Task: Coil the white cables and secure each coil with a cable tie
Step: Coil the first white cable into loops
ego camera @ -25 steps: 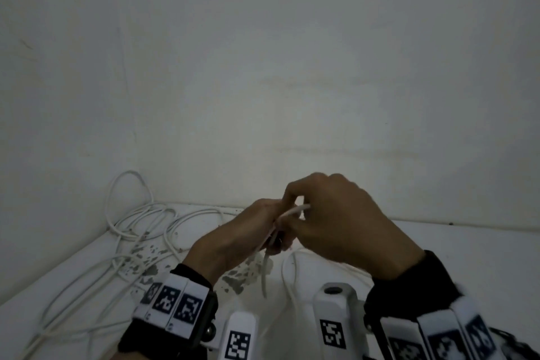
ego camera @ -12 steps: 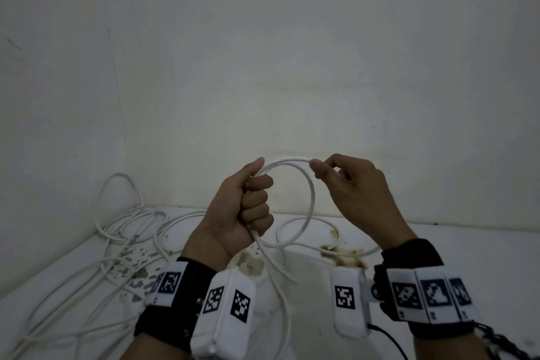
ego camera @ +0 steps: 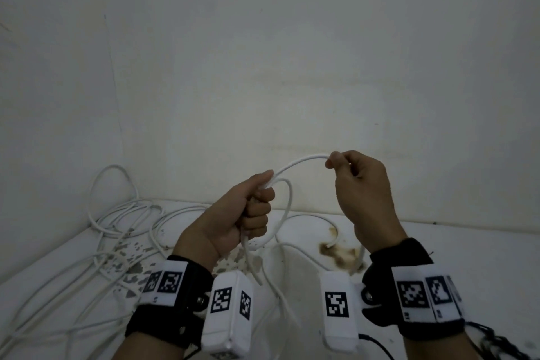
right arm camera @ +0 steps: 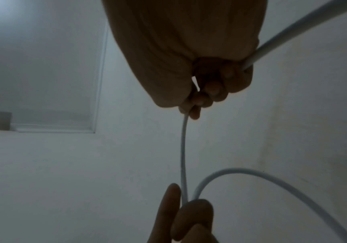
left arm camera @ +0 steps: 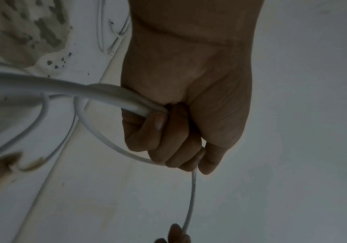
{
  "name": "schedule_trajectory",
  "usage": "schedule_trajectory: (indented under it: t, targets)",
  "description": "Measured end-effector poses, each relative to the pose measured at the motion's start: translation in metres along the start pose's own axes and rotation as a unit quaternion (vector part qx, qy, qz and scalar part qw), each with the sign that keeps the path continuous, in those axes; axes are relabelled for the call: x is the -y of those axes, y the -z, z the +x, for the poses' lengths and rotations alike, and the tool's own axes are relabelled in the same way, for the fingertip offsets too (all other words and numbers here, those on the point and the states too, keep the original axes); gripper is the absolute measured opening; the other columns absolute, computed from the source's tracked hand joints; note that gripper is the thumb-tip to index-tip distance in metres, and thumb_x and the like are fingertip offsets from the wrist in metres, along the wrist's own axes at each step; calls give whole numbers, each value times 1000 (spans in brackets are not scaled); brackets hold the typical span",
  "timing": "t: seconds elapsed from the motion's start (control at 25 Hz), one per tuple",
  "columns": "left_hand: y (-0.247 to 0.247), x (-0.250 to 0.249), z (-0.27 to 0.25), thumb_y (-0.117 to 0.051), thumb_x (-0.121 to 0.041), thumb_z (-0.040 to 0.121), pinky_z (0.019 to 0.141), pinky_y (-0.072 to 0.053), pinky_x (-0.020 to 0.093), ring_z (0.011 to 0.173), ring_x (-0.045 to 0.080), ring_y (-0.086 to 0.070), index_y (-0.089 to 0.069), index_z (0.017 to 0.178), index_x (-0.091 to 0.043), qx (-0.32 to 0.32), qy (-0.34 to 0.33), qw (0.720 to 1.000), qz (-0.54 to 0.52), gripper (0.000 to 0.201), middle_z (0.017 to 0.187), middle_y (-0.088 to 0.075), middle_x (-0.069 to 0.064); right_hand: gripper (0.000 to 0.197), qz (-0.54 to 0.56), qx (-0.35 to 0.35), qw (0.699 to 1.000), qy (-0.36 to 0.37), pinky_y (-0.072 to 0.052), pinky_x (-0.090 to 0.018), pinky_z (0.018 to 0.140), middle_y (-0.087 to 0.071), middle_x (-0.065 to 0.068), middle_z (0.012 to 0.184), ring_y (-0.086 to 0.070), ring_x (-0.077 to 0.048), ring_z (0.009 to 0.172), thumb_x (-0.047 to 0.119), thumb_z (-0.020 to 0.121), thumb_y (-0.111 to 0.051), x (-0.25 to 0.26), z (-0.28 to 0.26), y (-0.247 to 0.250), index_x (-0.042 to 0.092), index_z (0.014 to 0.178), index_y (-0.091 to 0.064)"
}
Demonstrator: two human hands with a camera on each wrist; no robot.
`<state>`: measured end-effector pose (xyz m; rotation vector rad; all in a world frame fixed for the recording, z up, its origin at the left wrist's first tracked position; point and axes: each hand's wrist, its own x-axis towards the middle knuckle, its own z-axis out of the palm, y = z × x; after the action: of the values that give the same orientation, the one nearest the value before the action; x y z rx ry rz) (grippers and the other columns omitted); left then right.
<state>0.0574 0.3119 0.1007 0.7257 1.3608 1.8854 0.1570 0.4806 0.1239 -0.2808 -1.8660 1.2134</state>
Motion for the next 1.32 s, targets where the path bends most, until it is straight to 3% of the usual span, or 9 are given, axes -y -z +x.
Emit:
schedule_trajectory:
  t: [0.16,0.32,0.44,0.56,0.72,0.92,1.04,1.2,1.32]
  targets:
    - [7,6,-1,-47,-49,88,39,-16,18,40,5,-11,-38,58,-24,29,30,994,105,40,47,-20,-12,33,40,-70,996,-40,-37,-26,62,-41,14,44,-40,-6,50,31,102,-52,-5,1,-3,16,77,-68]
    - [16,0,-10,-43,-51,92,46,-10,22,43,6,-13,-36,59,-25,11,40,981,192,42,53,-20,-9,32,61,-85,993,-52,-39,-19,64,-62,-1,74,-51,-2,66,32,102,-53,-4,7,2,16,79,-69]
    - [7,0,-7,-39,-48,100,45,-10,23,45,10,-11,-31,57,-26,-51,13,973,226,49,52,-17,-7,32,70,-70,993,-57,-36,-23,57,-52,-1,67,-45,-9,59,31,103,-52,-5,9,7,16,81,-69]
    - [3,2,-1,-41,-42,99,41,-8,23,37,9,-8,-26,52,-27,-107,-60,991,56,52,43,-13,-9,26,196,84,975,-59,-38,-24,48,-45,-3,65,-39,-14,56,15,104,-48,2,8,14,8,92,-71]
    - [5,-6,-5,-47,-39,89,39,-6,20,38,13,1,-18,56,-27,-80,-121,978,-151,46,43,-2,-8,21,239,279,930,-9,-56,-32,73,-70,-9,84,-63,-19,78,15,88,-67,19,-6,18,7,106,-73]
    - [2,-3,-4,-49,-37,90,35,-10,20,33,12,-5,-20,54,-28,86,-134,963,-218,47,39,-7,-9,46,32,188,981,30,-52,-29,80,-59,10,121,-59,-8,107,36,71,-87,20,-19,-8,39,110,-63]
    - [5,-2,-4,-51,-36,94,36,-17,21,33,12,-13,-28,56,-27,189,-117,949,-225,46,39,-16,-8,42,105,196,975,-5,-59,-41,53,-69,-6,95,-71,-22,75,15,82,-81,8,-19,-11,23,117,-59]
    - [-20,3,-4,-46,-41,89,40,-11,23,36,14,-3,-18,56,-27,63,-87,986,-126,46,42,-4,-8,19,-98,10,987,126,-50,-29,42,-60,-8,67,-57,-22,47,-3,83,-67,-14,-10,-11,13,85,-57]
    - [-27,-2,-4,-45,-41,88,44,-12,28,39,15,-2,-21,55,-26,28,-69,993,-88,44,45,-3,-7,20,-213,-152,947,187,-34,-22,50,-49,-4,83,-39,-6,54,-2,80,-67,-21,-9,-6,14,88,-59]
